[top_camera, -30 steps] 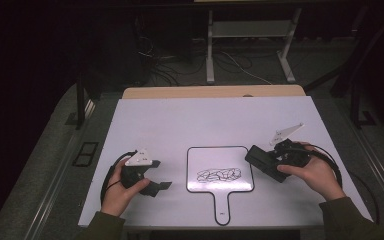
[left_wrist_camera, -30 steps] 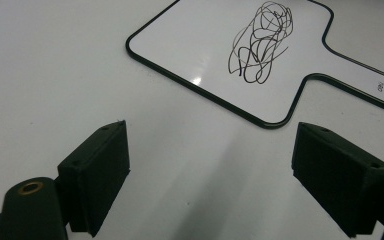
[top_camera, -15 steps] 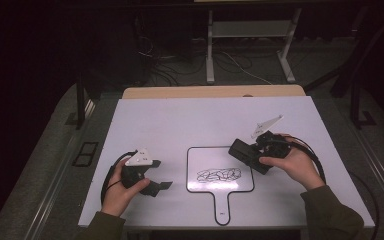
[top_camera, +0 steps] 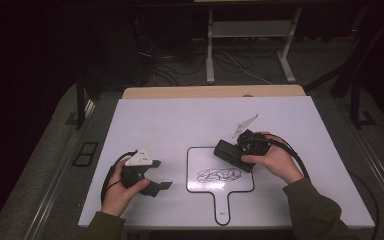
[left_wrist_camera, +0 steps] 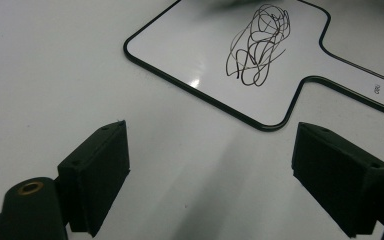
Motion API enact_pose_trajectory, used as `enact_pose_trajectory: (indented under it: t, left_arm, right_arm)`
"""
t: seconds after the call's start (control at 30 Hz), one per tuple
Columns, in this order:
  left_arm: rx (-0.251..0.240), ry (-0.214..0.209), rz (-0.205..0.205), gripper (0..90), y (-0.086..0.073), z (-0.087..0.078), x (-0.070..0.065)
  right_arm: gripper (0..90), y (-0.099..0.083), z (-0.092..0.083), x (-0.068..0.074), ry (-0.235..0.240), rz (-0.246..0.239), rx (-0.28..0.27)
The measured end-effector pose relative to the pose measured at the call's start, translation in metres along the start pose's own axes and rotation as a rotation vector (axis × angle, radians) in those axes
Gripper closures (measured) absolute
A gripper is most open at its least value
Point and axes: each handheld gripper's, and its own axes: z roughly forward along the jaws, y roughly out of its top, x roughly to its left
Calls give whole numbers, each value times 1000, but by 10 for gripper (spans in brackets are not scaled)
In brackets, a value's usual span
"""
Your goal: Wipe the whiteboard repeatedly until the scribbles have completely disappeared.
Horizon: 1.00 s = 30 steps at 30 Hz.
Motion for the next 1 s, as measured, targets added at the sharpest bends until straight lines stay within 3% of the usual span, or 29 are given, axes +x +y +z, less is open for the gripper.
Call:
enact_pose_trajectory:
  t: [0.5,1.0]
  left_arm:
    - [9,-1,6,147,0,2,-1]
    - [10,-2,7,147,0,1,-1]
  right_arm:
    - [385,-8,14,6,20,-5,32]
    - [384,-10,25,10,-7,-38,62]
